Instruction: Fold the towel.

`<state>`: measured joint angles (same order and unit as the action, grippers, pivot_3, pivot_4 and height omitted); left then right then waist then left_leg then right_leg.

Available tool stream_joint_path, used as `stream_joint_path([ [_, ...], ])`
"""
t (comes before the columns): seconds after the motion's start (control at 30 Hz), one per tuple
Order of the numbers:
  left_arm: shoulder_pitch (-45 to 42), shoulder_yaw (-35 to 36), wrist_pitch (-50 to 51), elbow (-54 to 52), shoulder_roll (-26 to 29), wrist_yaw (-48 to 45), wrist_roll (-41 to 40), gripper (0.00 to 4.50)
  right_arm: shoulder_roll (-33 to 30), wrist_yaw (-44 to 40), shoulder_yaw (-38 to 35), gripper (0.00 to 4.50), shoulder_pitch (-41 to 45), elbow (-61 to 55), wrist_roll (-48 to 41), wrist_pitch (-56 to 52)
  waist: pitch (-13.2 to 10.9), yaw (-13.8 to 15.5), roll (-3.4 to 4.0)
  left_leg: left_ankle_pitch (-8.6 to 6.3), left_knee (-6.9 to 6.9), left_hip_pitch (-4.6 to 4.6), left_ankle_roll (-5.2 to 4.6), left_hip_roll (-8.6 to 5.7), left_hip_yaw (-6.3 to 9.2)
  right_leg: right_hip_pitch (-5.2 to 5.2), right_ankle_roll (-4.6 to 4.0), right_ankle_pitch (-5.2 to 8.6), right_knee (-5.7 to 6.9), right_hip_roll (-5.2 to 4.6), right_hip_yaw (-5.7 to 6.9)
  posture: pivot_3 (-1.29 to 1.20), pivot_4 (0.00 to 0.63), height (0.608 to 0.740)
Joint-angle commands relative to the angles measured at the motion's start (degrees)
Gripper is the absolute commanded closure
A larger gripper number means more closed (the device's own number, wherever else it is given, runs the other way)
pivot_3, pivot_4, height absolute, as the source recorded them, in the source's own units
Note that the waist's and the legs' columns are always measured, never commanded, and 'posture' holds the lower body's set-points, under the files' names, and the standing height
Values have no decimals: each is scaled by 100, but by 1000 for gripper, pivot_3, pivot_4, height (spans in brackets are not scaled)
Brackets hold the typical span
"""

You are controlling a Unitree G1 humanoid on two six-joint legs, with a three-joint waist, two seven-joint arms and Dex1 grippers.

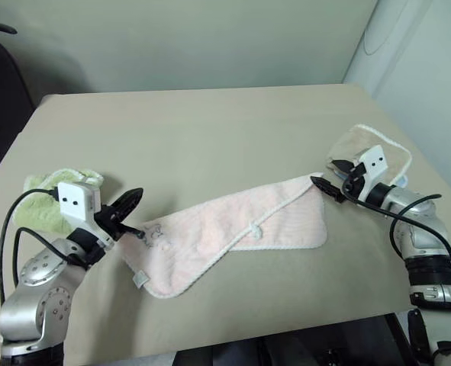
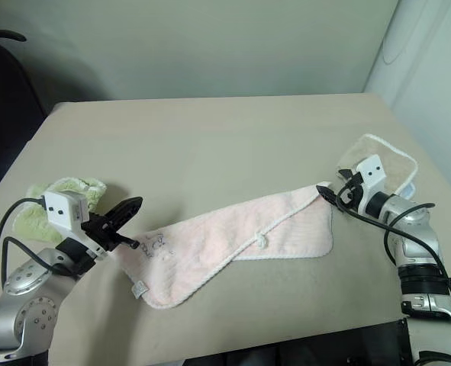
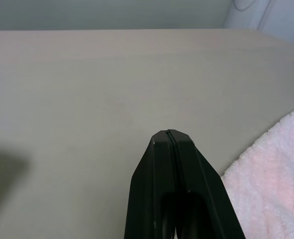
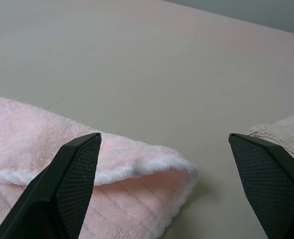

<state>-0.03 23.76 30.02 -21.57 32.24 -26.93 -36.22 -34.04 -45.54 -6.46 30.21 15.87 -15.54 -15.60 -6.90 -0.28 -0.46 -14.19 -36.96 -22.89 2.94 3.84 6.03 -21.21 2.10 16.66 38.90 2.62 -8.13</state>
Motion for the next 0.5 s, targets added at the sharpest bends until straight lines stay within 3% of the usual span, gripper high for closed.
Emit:
stream_joint_path([
  [0.03, -138, -9, -4, -173, 56, -23, -59, 4500, -116, -16, -243, 156, 14, -237, -139, 28, 0, -1, 0, 0, 0, 0, 0, 0, 0, 0, 0, 0, 0, 0, 0, 0, 150, 740],
  [0.5, -423, -185, 23, 5, 109, -108, 60, 4500, -145, 161, -300, 156, -137, -242, -33, 174, 0, 0, 0, 0, 0, 0, 0, 0, 1, -1, 0, 0, 0, 0, -1, 0, 150, 740],
])
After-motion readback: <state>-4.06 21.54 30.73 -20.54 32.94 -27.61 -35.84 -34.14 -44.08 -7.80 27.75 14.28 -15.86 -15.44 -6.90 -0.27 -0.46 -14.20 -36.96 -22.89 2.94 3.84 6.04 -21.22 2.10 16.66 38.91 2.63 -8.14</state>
